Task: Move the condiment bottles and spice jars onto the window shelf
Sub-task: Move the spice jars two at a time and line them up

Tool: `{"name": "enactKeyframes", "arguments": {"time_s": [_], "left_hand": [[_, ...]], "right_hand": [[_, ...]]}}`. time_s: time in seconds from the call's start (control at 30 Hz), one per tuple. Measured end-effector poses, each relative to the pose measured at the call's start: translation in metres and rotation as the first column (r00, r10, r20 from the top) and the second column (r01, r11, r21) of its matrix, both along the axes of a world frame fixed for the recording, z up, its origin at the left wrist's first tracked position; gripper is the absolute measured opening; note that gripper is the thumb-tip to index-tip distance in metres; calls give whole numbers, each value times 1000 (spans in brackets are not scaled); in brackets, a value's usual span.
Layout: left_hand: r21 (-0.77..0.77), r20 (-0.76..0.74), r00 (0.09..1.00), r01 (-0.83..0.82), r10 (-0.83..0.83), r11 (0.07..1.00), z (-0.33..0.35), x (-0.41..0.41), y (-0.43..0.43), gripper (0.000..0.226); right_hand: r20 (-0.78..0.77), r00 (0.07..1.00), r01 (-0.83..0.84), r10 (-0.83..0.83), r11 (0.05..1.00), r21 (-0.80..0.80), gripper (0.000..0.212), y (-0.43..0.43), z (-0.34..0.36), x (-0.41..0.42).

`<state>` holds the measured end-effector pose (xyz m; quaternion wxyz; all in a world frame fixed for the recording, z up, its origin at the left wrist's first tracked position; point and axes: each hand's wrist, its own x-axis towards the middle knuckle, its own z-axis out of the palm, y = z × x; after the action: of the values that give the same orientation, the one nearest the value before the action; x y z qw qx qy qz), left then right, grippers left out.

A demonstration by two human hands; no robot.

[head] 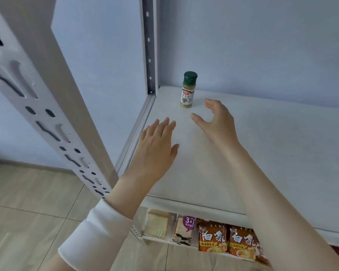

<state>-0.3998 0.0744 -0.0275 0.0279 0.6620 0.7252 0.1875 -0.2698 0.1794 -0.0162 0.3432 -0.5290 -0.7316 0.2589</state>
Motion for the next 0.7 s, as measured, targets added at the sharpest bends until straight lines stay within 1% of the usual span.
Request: {"name": "enactKeyframes", "arguments": {"time_s": [0.1, 0.3, 0.43, 0.5, 0.6, 0.7], "left_hand": [[10, 2, 998, -63, 63, 998, 1, -3, 15, 57], [4, 24, 990, -136, 136, 991, -2, -7, 34, 57], [3, 11, 987, -163, 163, 987, 2, -13, 45, 57], [-5, 5, 985, -172, 172, 985, 1, -15, 49, 57], [-15, 5, 983, -185, 185, 983, 0, -16, 51, 57], [-37, 14, 985, -172, 173, 984, 1, -13, 50, 57]], "right_hand": [[-46, 999, -24, 23, 1000, -18, 64, 37, -4, -11], [-17, 998, -64, 63, 998, -23, 72, 85, -25, -34], [-91, 995, -32, 28, 998, -45, 72, 102, -26, -47], [-114, 993, -17, 10, 998, -60, 66, 106, -26, -52], [-77, 997, -10, 4, 997, -82, 51, 106, -26, -54], [-90, 996, -8, -2, 995, -103, 48, 100, -22, -51]]}}
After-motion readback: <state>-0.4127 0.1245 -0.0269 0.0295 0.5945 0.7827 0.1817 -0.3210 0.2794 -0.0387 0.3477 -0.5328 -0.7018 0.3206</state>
